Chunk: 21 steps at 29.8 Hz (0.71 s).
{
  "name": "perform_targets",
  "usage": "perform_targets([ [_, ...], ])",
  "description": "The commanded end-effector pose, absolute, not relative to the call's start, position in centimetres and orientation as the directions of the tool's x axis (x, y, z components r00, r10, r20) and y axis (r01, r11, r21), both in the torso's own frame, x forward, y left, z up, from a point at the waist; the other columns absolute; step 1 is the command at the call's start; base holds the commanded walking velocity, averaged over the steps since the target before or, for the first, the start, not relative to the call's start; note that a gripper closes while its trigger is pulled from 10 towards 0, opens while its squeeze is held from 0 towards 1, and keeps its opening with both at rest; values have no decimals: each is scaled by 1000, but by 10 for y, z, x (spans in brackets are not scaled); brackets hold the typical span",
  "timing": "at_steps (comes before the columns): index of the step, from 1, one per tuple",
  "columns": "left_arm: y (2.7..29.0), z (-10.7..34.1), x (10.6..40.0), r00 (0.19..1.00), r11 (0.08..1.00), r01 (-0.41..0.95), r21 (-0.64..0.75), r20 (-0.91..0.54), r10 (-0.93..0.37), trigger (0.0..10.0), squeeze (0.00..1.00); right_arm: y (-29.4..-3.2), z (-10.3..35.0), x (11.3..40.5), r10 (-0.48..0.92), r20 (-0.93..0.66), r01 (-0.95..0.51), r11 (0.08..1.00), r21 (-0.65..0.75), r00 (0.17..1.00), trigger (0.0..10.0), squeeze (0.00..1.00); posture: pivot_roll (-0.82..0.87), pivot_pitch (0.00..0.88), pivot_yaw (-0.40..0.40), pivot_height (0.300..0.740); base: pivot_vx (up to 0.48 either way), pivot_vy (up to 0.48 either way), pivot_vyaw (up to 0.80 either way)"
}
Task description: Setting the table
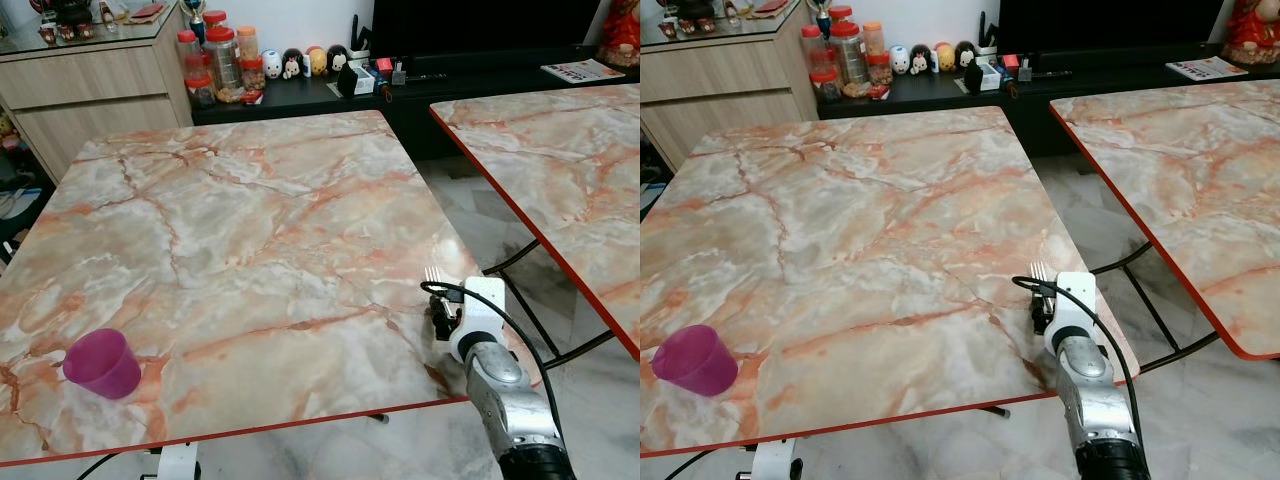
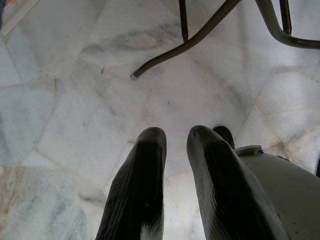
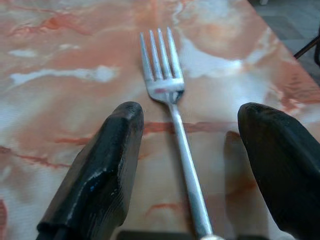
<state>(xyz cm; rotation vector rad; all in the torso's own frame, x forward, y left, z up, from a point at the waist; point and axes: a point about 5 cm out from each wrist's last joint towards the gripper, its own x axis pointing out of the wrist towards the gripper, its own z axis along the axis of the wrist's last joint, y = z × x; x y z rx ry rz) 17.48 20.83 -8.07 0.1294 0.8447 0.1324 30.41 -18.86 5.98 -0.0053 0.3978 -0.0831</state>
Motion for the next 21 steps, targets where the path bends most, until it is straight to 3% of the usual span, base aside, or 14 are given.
perform_targets([
  [1, 212, -82, 171, 642, 982, -68, 175, -746, 177, 10000, 0, -186, 60, 307, -73, -383, 75, 997, -10, 921, 10000, 0, 25, 31, 59, 740, 0, 0, 0],
  [21, 209, -85, 168, 629, 987, -60, 146, -762, 151, 10000, 0, -175, 51, 306, -45, -402, 43, 999, -15, 914, 10000, 0, 28, 36, 56, 740, 0, 0, 0],
])
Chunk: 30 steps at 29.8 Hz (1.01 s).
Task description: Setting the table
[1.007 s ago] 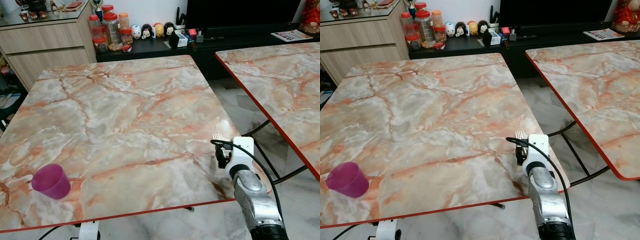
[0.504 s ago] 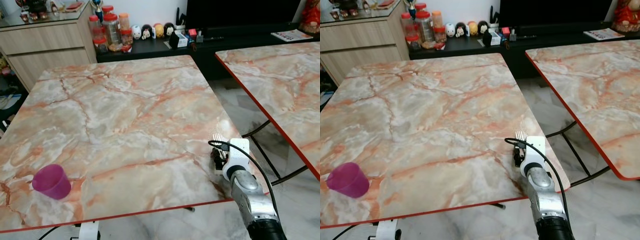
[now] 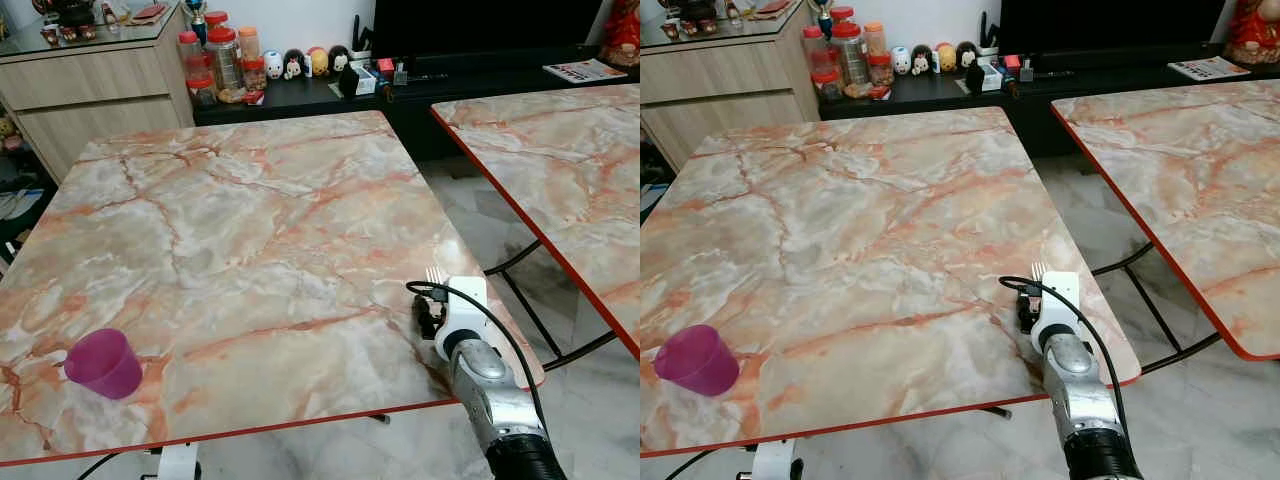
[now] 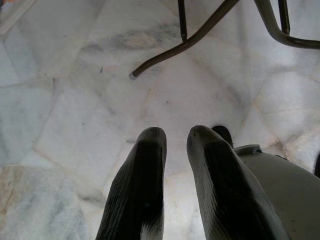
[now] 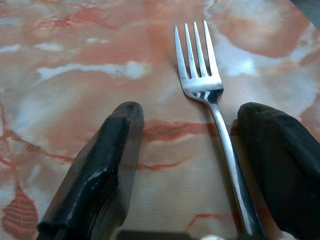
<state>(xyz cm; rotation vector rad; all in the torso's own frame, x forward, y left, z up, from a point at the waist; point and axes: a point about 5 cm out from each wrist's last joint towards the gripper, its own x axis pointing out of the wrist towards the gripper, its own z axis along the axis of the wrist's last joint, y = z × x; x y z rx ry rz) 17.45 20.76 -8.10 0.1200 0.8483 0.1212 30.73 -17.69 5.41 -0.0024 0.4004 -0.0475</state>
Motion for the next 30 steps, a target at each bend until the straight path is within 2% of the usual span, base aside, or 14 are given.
perform_targets([
  [1, 208, -85, 168, 629, 988, -60, 145, -763, 150, 10000, 0, -175, 51, 306, -51, -406, 49, 999, -17, 913, 10000, 0, 28, 36, 56, 740, 0, 0, 0],
  [5, 208, -85, 167, 629, 988, -59, 141, -764, 146, 10000, 0, -176, 44, 301, -90, -434, 84, 996, -33, 896, 10000, 0, 28, 36, 56, 740, 0, 0, 0],
  [15, 207, -86, 166, 622, 990, -52, 134, -771, 137, 10000, 0, -173, 38, 298, -88, -454, 86, 996, -26, 886, 10000, 0, 31, 37, 55, 740, 0, 0, 0],
  [16, 207, -86, 166, 622, 990, -52, 134, -771, 137, 10000, 0, -172, 38, 298, -87, -455, 85, 996, -26, 886, 9216, 0, 31, 36, 56, 740, 0, 0, 0],
  [17, 207, -86, 166, 622, 990, -53, 134, -771, 137, 10000, 0, -172, 38, 298, -89, -453, 86, 996, -26, 887, 0, 0, 35, 36, 55, 740, 0, 0, 0],
  [30, 206, -86, 167, 620, 990, -52, 132, -773, 135, 10000, 0, -176, 41, 299, -101, -432, 102, 995, -21, 896, 0, 0, 32, 36, 54, 740, 0, 0, 0],
])
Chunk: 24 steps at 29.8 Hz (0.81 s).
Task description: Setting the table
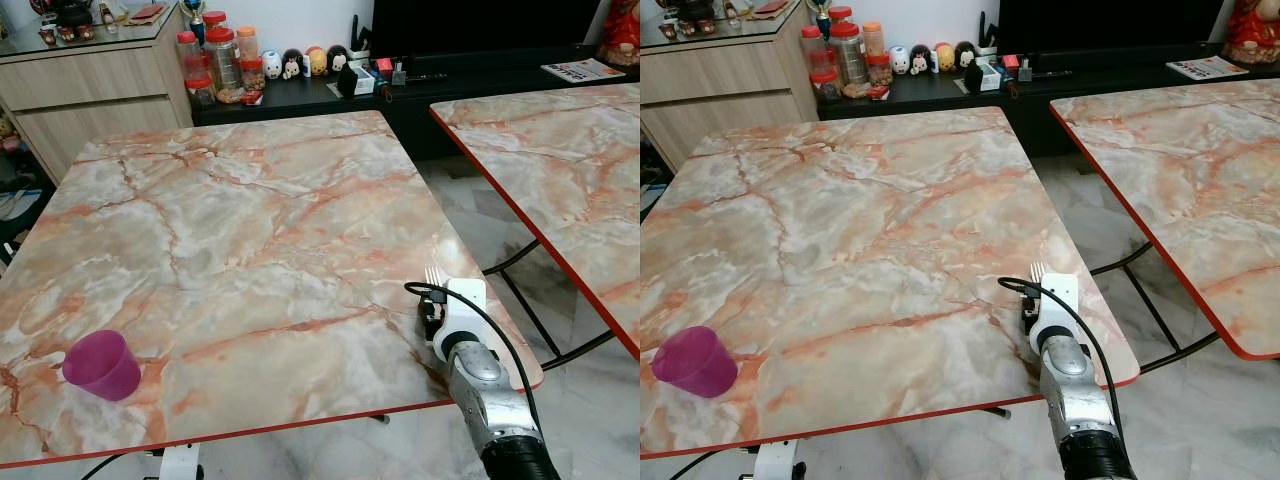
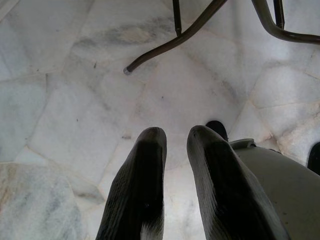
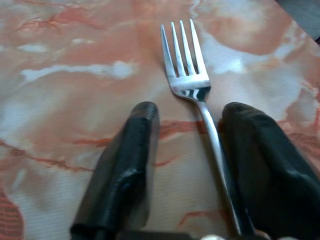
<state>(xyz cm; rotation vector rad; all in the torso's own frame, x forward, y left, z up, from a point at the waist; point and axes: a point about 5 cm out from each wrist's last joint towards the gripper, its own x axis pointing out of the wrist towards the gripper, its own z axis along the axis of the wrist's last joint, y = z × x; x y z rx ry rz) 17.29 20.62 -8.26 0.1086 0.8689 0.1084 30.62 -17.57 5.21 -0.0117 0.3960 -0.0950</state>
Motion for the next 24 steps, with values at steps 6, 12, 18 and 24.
perform_targets([
  [6, 204, -87, 165, 616, 991, -42, 127, -778, 126, 10000, 0, -171, 42, 299, -85, -426, 91, 996, -7, 901, 0, 0, 28, 39, 56, 740, 0, 0, 0],
  [12, 204, -88, 164, 610, 991, -39, 125, -783, 123, 10000, 0, -167, 40, 298, -74, -428, 82, 997, 2, 901, 0, 0, 33, 40, 56, 740, 0, 0, 0],
  [18, 203, -89, 162, 603, 992, -32, 119, -790, 114, 10000, 0, -168, 42, 301, -69, -420, 76, 997, 0, 905, 0, 0, 34, 36, 55, 740, 0, 0, 0],
  [24, 202, -89, 162, 603, 993, -27, 116, -790, 108, 10000, 0, -158, 43, 303, -31, -414, 41, 999, 15, 910, 0, 0, 34, 31, 55, 740, 0, 0, 0],
])
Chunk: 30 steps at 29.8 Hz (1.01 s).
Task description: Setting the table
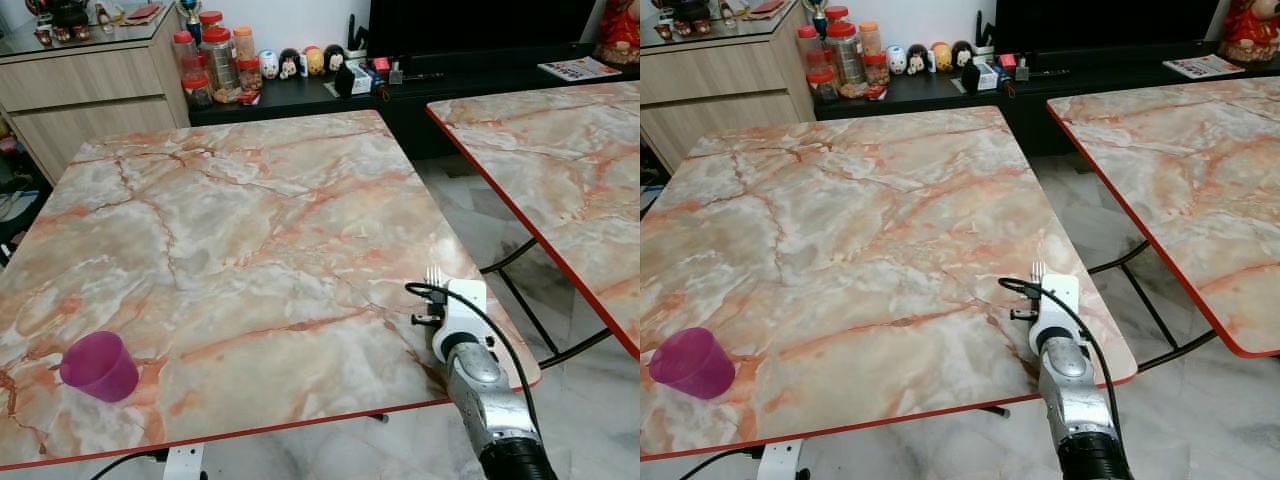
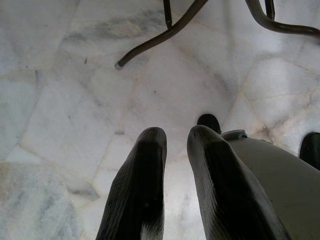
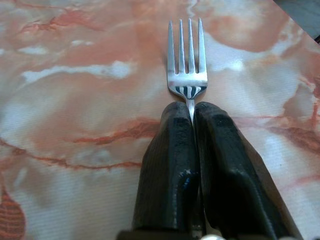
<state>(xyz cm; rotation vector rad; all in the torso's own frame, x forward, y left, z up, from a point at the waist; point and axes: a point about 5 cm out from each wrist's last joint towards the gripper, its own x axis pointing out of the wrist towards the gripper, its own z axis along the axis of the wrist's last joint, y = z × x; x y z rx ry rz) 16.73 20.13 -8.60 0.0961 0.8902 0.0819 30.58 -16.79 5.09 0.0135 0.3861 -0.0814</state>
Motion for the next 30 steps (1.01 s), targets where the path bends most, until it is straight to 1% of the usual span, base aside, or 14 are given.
perform_targets([
  [1, 202, -89, 163, 604, 993, -27, 116, -790, 109, 10000, 0, -156, 44, 304, -25, -412, 35, 999, 18, 911, 0, 0, 34, 31, 55, 740, 0, 0, 0],
  [5, 201, -89, 162, 604, 993, -26, 116, -790, 108, 10000, 0, -155, 44, 304, -17, -410, 29, 999, 21, 912, 0, 0, 35, 24, 53, 740, 0, 0, 0],
  [6, 203, -88, 164, 606, 992, -25, 126, -787, 116, 10000, 0, -146, 52, 308, 33, -354, -10, 998, 67, 935, 0, 0, 35, 12, 51, 740, 0, 0, 0],
  [9, 203, -88, 164, 607, 991, -24, 131, -786, 119, 10000, 0, -141, 57, 311, 65, -319, -39, 995, 88, 946, 0, 0, 35, 12, 51, 740, 0, 0, 0],
  [10, 204, -87, 164, 609, 990, -21, 139, -784, 123, 10000, 0, -131, 72, 314, 119, -210, -102, 991, 88, 971, 10000, 0, 33, 5, 51, 740, 0, 0, 0],
  [11, 204, -87, 164, 609, 990, -21, 139, -784, 123, 10000, 0, -131, 72, 314, 119, -210, -102, 991, 88, 971, 10000, 0, 33, 5, 51, 740, 0, 0, 0],
  [12, 204, -87, 165, 612, 989, -20, 149, -780, 129, 10000, 0, -124, 86, 317, 155, -113, -141, 983, 122, 981, 10000, 0, 32, 0, 49, 740, 0, 0, 0],
  [13, 205, -86, 166, 615, 988, -23, 152, -777, 134, 10000, 0, -119, 96, 319, 170, -51, -162, 978, 133, 984, 10000, 0, 32, 0, 49, 740, 0, 0, 0],
  [14, 205, -86, 166, 615, 988, -23, 152, -777, 134, 10000, 0, -119, 96, 319, 170, -51, -162, 978, 133, 984, 10000, 0, 32, 0, 49, 740, 0, 0, 0],
  [16, 204, -86, 167, 618, 988, -24, 154, -774, 136, 10000, 0, -115, 106, 320, 187, 15, -187, 975, 123, 982, 10000, 0, 34, 0, 45, 740, 0, 0, 0],
  [19, 204, -85, 169, 624, 987, -27, 160, -769, 142, 10000, 0, -110, 113, 320, 216, 65, -223, 968, 117, 974, 10000, 0, 35, 0, 41, 740, 0, 0, 0],
  [22, 204, -85, 169, 625, 986, -27, 164, -767, 145, 10000, 0, -107, 115, 320, 235, 79, -242, 966, 97, 969, 10000, 0, 35, 0, 39, 740, 0, 0, 0],
  [30, 204, -85, 169, 626, 985, -49, 163, -764, 158, 10000, 0, -105, 113, 318, 259, 97, -266, 961, 79, 961, 10000, 0, 43, 4, 32, 740, 0, -249, 0],
])
